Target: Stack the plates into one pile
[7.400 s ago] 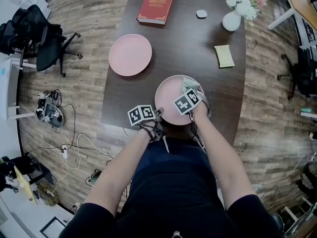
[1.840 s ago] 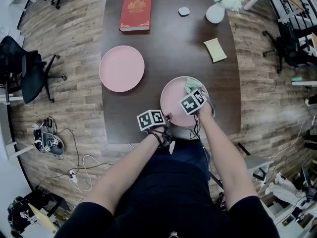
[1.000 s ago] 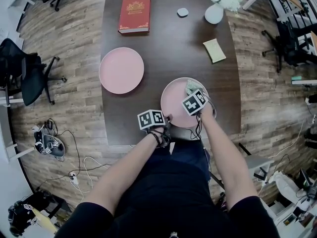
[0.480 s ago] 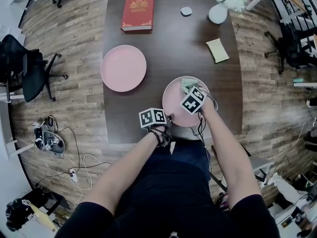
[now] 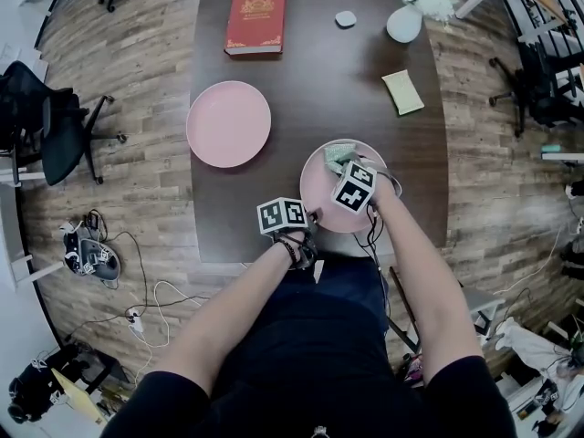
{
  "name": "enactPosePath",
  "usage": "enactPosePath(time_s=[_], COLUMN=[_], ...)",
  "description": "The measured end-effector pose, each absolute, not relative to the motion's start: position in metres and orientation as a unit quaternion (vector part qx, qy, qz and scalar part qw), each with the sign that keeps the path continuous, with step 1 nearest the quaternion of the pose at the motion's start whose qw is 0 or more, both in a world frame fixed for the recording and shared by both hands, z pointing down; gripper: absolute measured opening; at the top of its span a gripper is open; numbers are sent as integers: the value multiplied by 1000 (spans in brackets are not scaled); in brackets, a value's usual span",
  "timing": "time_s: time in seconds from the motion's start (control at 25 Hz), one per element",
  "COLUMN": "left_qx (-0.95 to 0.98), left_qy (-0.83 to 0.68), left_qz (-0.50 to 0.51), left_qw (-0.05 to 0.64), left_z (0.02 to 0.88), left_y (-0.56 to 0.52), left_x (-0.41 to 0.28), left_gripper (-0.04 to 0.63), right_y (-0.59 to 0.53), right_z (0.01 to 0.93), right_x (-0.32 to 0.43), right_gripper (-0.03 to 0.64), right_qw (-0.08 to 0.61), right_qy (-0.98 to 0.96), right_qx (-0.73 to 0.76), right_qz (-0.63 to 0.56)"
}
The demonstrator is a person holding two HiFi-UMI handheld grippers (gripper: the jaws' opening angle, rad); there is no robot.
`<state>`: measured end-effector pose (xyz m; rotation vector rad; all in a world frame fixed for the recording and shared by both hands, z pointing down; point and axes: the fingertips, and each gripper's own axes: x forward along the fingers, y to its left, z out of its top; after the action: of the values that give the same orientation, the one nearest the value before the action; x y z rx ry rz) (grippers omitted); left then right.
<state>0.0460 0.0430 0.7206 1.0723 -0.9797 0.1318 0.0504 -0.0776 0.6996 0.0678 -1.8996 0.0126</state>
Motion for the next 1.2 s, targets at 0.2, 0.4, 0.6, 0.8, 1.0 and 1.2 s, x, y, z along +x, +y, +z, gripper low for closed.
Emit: enactPosePath(time_s=[0.2, 0.4, 0.6, 0.8, 1.0, 1.2], left_qx=[488, 486, 484, 483, 481, 477], left_qy=[-447, -448, -449, -449, -452, -453], left_qz=[60, 59, 58, 56, 54, 53], left_qw=[747, 748, 749, 750, 749, 751], left_z=[720, 720, 721, 722, 721, 721], left_y=[44, 45, 44, 44, 43, 43], left_x=[47, 47, 47, 47, 46, 46], left_gripper=[63, 63, 63, 63, 63, 63], right_y=[-68, -64, -53, -45, -44, -45], right_z=[698, 702, 697, 697, 696, 696], right_x=[46, 45, 38, 35, 33, 33], right_gripper=[86, 86, 86, 86, 86, 86], right_qw=[578, 580, 573, 568, 567, 564], right_qy=[-816, -814, -819, -821, -822, -825], right_qx=[1, -16, -34, -48, -50, -46], right_qz=[-9, -24, -22, -23, -20, -16])
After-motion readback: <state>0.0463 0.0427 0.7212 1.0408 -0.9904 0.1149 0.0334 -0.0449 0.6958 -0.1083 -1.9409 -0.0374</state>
